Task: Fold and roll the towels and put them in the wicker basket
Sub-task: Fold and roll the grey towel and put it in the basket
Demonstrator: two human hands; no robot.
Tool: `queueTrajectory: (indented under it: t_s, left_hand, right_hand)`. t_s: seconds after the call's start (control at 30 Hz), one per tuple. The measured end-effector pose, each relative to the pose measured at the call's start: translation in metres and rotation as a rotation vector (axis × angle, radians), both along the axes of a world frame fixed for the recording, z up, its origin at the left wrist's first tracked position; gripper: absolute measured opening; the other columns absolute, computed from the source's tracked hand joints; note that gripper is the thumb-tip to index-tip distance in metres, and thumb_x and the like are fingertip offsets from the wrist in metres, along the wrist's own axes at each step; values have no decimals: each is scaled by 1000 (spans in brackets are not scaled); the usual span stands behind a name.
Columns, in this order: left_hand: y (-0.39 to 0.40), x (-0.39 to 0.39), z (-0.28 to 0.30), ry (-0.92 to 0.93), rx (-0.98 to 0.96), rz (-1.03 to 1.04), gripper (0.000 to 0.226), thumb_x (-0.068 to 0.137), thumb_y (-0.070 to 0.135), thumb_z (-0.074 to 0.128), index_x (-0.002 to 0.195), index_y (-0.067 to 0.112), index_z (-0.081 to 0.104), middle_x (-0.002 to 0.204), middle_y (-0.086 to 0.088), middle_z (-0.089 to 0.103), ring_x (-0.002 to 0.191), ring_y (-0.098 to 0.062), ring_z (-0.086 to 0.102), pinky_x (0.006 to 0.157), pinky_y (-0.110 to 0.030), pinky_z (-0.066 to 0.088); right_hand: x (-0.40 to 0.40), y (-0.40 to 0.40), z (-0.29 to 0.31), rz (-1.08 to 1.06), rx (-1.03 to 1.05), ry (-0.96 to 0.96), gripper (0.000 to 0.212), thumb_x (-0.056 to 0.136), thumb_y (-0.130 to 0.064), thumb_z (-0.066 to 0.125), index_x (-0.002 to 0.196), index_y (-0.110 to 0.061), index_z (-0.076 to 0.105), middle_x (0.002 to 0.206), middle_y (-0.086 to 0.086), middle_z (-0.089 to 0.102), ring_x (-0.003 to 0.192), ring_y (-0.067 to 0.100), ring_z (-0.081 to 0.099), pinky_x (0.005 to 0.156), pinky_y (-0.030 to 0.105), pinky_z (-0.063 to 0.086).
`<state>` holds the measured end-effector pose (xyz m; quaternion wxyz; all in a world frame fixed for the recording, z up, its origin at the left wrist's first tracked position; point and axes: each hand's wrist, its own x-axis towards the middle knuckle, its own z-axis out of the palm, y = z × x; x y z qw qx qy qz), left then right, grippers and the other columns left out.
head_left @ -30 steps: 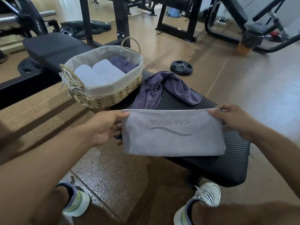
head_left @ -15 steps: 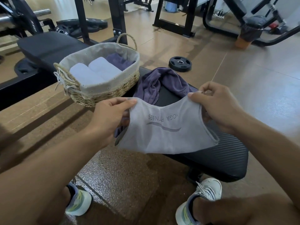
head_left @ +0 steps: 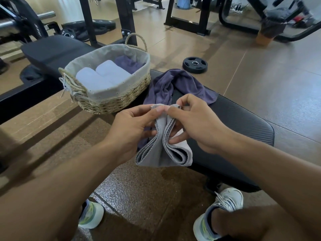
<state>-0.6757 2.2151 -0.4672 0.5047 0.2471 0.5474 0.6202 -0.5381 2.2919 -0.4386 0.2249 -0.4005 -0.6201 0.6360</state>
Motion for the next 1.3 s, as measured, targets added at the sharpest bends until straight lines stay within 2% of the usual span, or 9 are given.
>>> queueTrajectory:
  t_s: [0.23,0.37,0.53,0.73,0.9,1.07,1.17,1.23,1.3]
  left_hand:
    - [1,-2,1,-79,26,8,25,75,21,73,97,9,75,81,-9,77,65,-14,72,60,-23,59]
    - [0,-3,2,-126,20,20,22,80,17,73,98,6,74,80,-11,77,63,-16,74,58,-26,59]
    - [-1,-6,2,-100,40,-8,32,83,18,72,109,0,71,90,-16,78,67,-17,73,62,-25,59]
    - [-7,-7,1,306,114,-65,61,66,21,92,120,18,64,105,-2,79,99,-17,75,89,-32,57]
    - [-9,-13,-2,588,146,-179,82,68,11,92,136,29,51,120,10,74,109,-13,69,97,-34,52]
    - [-13,-14,-11,906,9,-310,113,58,49,93,151,48,29,144,22,47,130,10,45,108,-20,41]
    - [-13,-23,-15,953,-39,-390,96,65,39,89,145,46,38,134,17,59,124,1,56,102,-32,50]
    - [-11,-29,-10,908,-18,-402,66,75,16,85,130,36,55,113,16,70,101,2,67,83,-25,55]
    - [-11,-36,-4,865,-25,-420,42,81,14,83,115,28,64,99,4,75,85,-17,74,68,-38,60]
  right_hand:
    - [2,-6,5,49,-38,11,16,103,-24,58,103,-11,49,80,14,64,65,30,67,62,50,64]
    - [4,-6,4,101,-83,35,10,103,-5,42,104,-10,51,87,24,67,78,39,70,71,49,64]
    - [7,-2,-2,164,69,-18,29,95,6,61,116,-7,46,100,28,71,81,33,74,74,39,65]
    - [12,8,-3,138,179,-75,45,91,-1,71,127,-18,50,91,12,79,84,28,77,76,33,64]
    - [21,18,0,217,563,-325,20,91,-25,74,107,-33,64,82,-3,77,77,12,73,81,44,59]
    - [25,23,5,123,703,-337,10,88,-40,75,90,-36,66,64,3,67,54,13,57,61,37,48]
    - [30,30,9,132,676,-337,13,86,-43,76,87,-32,69,54,-1,56,51,6,47,59,31,40]
    - [35,35,11,148,540,-283,15,86,-40,76,88,-25,73,55,-2,51,56,11,48,64,33,41]
    - [41,40,13,150,353,-229,22,87,-36,75,95,-15,75,60,2,52,58,15,50,67,34,44]
